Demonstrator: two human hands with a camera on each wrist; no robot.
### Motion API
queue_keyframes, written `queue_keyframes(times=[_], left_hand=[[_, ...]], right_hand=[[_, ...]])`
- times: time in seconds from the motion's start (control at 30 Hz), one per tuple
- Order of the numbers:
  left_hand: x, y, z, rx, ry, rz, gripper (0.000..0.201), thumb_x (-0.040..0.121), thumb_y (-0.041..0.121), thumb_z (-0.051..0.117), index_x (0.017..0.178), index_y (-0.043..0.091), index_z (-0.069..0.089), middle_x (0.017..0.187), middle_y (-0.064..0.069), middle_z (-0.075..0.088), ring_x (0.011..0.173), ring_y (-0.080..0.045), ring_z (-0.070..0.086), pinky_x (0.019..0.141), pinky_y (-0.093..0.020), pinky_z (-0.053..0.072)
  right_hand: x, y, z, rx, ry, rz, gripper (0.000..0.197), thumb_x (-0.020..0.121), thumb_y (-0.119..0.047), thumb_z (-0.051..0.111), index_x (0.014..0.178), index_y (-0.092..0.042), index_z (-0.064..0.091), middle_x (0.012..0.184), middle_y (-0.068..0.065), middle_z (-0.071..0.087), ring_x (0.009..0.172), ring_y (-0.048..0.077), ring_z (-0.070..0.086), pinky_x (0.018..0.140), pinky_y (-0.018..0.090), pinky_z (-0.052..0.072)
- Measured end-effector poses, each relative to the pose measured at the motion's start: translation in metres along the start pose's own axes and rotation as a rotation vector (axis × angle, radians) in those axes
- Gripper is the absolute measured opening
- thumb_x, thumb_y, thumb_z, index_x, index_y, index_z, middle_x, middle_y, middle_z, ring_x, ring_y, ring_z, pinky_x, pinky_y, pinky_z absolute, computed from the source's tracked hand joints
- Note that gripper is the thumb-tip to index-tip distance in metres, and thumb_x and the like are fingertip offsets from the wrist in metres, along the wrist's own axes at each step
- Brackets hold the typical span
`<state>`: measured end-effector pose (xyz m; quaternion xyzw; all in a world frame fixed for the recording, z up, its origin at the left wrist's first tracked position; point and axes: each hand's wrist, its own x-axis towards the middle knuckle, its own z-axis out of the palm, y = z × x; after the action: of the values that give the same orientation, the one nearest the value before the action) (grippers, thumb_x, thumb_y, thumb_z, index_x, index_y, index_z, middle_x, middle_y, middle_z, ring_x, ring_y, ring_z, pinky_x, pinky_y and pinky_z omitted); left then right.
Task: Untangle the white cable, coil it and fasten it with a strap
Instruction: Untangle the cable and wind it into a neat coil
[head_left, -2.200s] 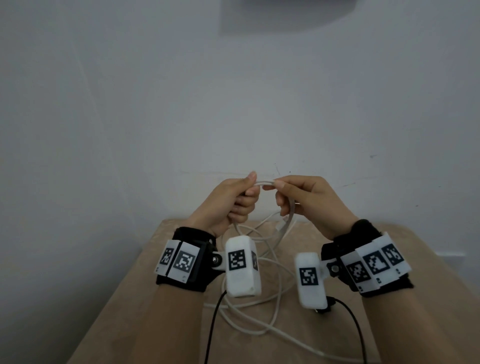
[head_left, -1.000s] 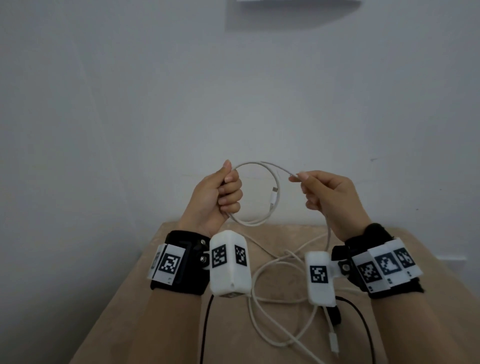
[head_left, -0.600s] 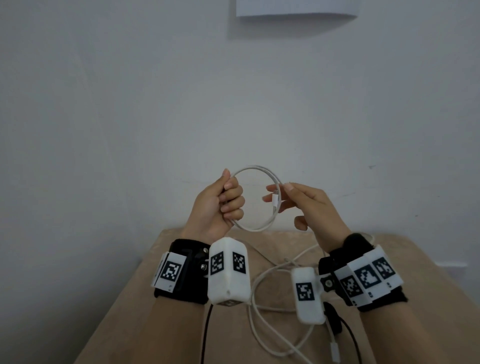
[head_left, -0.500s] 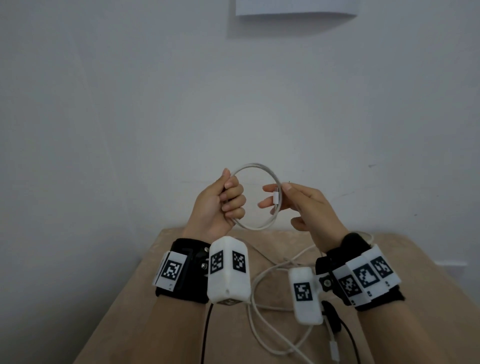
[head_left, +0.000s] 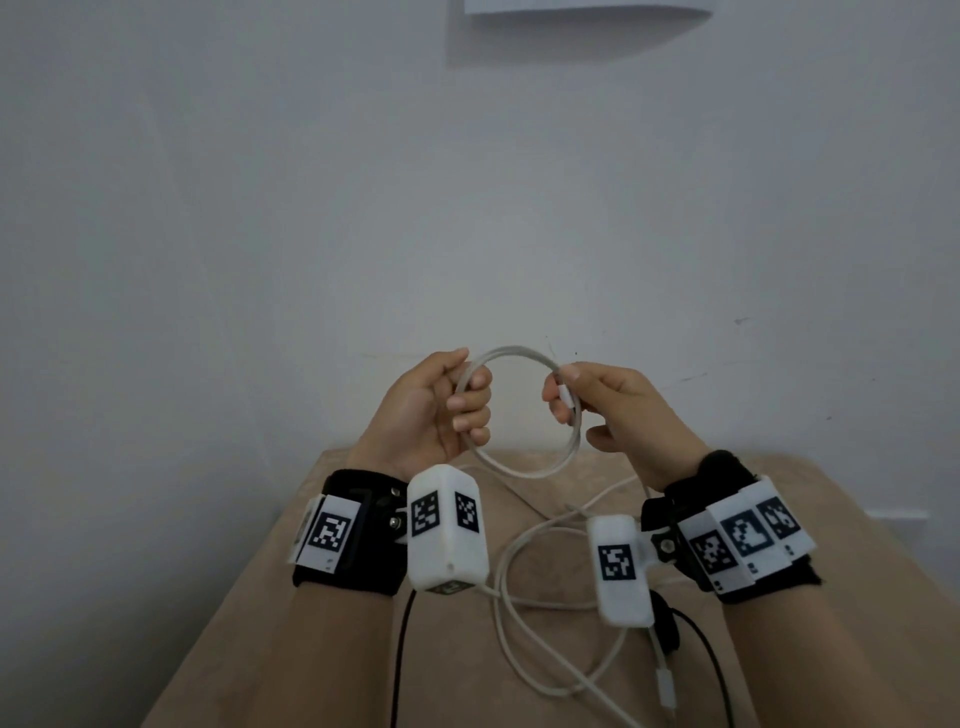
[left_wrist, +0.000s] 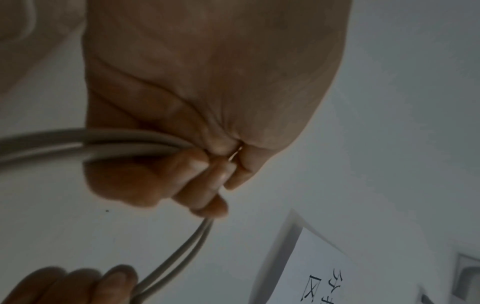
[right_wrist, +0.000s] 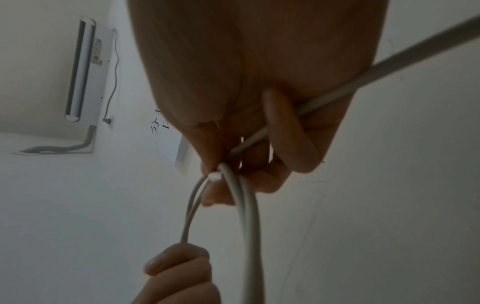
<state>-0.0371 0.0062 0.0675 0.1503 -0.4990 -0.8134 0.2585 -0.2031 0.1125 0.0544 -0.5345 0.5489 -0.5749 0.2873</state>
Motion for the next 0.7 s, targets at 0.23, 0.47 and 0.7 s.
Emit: queue_keyframes(times=[0.23,0.47,0.7], left_hand=[[-0.003,-0.007,0.007,0.562,0.007,-0.089,0.042,0.089,0.049,0.05,0.064,0.015,0.053,0.044,0.009,0.025,0.036,-0.005,0.021,0.039,-0.017,0.025],[0.0,-0.009,0.008,0.629,0.039,0.013,0.044,0.097,0.038,0.045,0.057,0.022,0.039,0.048,0.01,0.024,0.039,-0.003,0.015,0.036,-0.015,0.011],[-0.002,-0.002,0.001,0.503,0.082,0.089,0.043,0.099,0.036,0.043,0.06,0.021,0.035,0.048,0.009,0.022,0.039,-0.004,0.013,0.036,-0.015,0.01]], right_hand=[[-0.006,-0.003,0.0,-0.173,-0.234,0.07,0.033,0.1,-0.025,0.044,0.084,-0.006,0.067,0.06,-0.001,0.049,0.045,0.001,0.036,0.042,0.015,0.022],[-0.003,0.0,0.004,-0.149,-0.118,0.048,0.033,0.098,-0.03,0.046,0.09,-0.011,0.073,0.071,-0.001,0.065,0.061,0.007,0.054,0.043,0.019,0.03],[-0.001,0.003,0.0,-0.028,0.045,0.041,0.032,0.098,-0.03,0.048,0.096,-0.008,0.071,0.089,0.005,0.075,0.068,0.012,0.066,0.039,0.021,0.028]])
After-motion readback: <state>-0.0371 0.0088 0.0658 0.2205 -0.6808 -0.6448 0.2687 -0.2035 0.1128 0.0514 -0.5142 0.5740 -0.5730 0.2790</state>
